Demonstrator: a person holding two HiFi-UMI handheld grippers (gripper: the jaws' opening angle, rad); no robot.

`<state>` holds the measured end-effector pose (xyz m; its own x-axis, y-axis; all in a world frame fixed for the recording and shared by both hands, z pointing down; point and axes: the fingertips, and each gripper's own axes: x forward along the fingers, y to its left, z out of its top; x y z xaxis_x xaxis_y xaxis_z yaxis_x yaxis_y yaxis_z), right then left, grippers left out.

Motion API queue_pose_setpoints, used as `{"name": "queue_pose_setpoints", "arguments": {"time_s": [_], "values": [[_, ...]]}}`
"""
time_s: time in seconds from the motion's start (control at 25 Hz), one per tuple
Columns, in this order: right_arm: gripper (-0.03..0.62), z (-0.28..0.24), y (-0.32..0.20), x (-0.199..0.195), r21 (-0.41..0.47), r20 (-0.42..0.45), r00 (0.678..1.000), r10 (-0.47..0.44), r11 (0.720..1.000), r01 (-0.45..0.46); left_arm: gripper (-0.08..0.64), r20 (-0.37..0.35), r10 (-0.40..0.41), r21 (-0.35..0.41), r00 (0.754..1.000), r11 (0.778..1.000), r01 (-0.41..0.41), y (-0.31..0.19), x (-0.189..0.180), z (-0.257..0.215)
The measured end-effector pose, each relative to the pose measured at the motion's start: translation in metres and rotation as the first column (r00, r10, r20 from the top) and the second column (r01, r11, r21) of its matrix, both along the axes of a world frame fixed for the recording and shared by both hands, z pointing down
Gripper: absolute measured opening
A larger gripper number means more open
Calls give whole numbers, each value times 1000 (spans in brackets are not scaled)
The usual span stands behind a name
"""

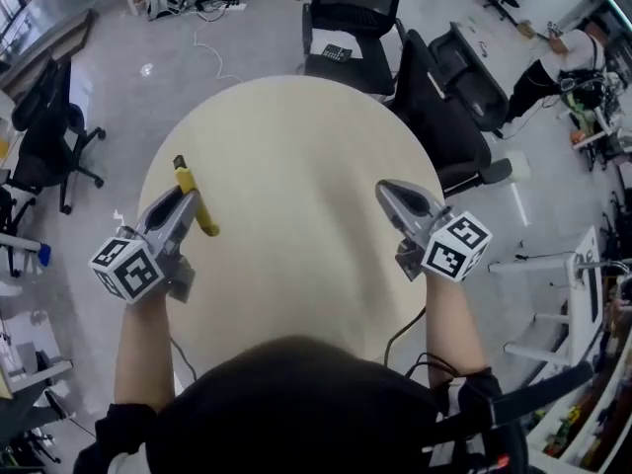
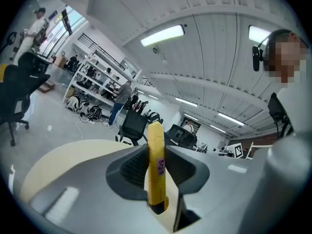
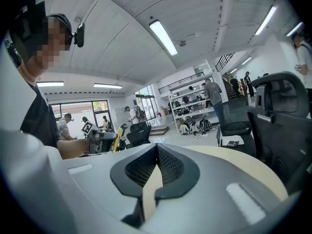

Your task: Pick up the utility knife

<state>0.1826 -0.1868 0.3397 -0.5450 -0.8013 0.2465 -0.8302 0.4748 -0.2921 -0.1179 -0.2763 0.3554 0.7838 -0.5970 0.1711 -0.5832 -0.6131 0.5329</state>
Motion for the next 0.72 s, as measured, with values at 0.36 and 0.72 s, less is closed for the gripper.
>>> {"name": "queue_pose_setpoints", "arguments": {"time_s": [0.36, 0.72], "values": [[15, -41, 20, -28, 47, -2, 1000, 21, 999, -21, 103, -15, 10, 51, 1000, 999, -9, 31, -38, -32], [15, -62, 67, -70, 75, 6, 999, 35, 997, -35, 103, -3, 62, 85, 998, 994, -62, 80, -71, -62]]}}
